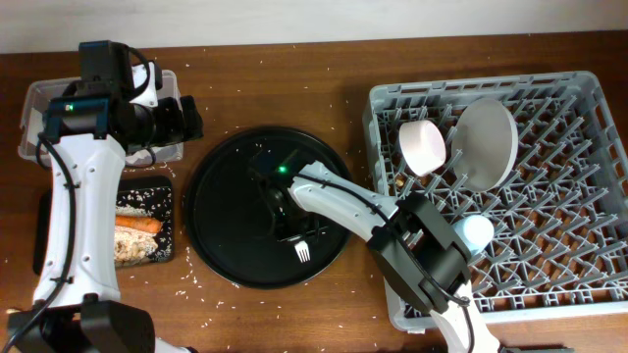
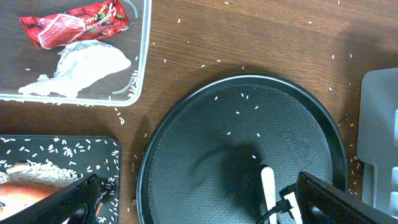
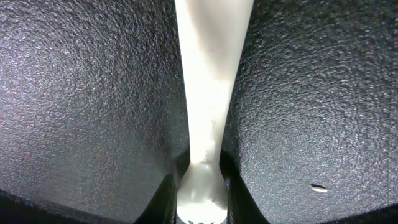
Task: Sort waste into correct bins and load items into the dishwasher rack
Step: 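Grasp the white plastic fork on the tray with the right gripper, then carry the fork to the rack and drop it in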
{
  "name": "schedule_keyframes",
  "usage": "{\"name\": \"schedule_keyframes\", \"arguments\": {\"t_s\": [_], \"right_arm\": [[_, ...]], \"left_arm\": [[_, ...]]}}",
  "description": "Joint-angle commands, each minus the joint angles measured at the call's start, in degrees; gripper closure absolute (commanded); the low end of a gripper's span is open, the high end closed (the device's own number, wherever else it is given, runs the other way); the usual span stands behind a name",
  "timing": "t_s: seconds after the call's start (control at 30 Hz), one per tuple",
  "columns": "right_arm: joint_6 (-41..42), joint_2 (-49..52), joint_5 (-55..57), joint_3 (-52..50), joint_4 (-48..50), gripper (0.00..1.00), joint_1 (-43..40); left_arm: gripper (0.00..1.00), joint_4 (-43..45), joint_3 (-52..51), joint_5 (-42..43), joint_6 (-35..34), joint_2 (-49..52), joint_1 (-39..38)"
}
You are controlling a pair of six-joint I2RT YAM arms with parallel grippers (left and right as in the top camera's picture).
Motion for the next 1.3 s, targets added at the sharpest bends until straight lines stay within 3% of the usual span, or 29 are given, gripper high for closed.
{"name": "schedule_keyframes", "arguments": {"t_s": [0.0, 0.2, 0.43, 0.6, 0.77, 0.8, 0.87, 0.9, 1.2, 1.27], "right_arm": [[-0.15, 0.07, -0.42, 1.81, -2.05, 0.96, -1.51], [-3.85, -0.44, 1.36, 13.94, -8.83, 0.96, -3.74], [-9.51, -0.48, 15.17, 30.93, -24.44, 0.96, -12.31], [-11.93, -0.48, 21.55, 32.68, -27.58, 0.96, -20.06], [-19.34, -0.46, 22.56, 32.54, -27.41, 0.95, -27.52], [-19.78, -0.46, 22.53, 32.54, -27.43, 0.94, -27.89], [-21.29, -0.46, 22.38, 32.52, -27.43, 0.7, -28.26], [-21.68, -0.46, 22.36, 32.52, -27.41, 0.63, -28.26], [-21.88, -0.79, 14.4, 33.29, -28.39, 0.62, -27.3], [-21.84, -3.43, 14.88, 36.02, -29.81, 0.53, -24.92]], "left_arm": [[0.01, 0.11, -0.22, -0.17, -0.07, -0.33, 0.04], [0.01, 0.09, -0.22, -0.2, -0.07, -0.33, 0.04], [0.01, 0.09, -0.22, -0.2, -0.07, -0.33, 0.04], [0.01, 0.09, -0.22, -0.2, -0.04, -0.33, 0.04], [0.01, 0.09, -0.22, -0.17, -0.07, -0.33, 0.04], [0.01, 0.09, -0.22, -0.17, -0.07, -0.33, 0.04], [0.01, 0.09, -0.22, -0.17, -0.07, -0.33, 0.04], [0.01, 0.09, -0.22, -0.2, -0.07, -0.33, 0.04], [0.01, 0.09, -0.22, -0.17, -0.07, -0.33, 0.04], [0.01, 0.11, -0.22, -0.17, -0.07, -0.33, 0.04]]}}
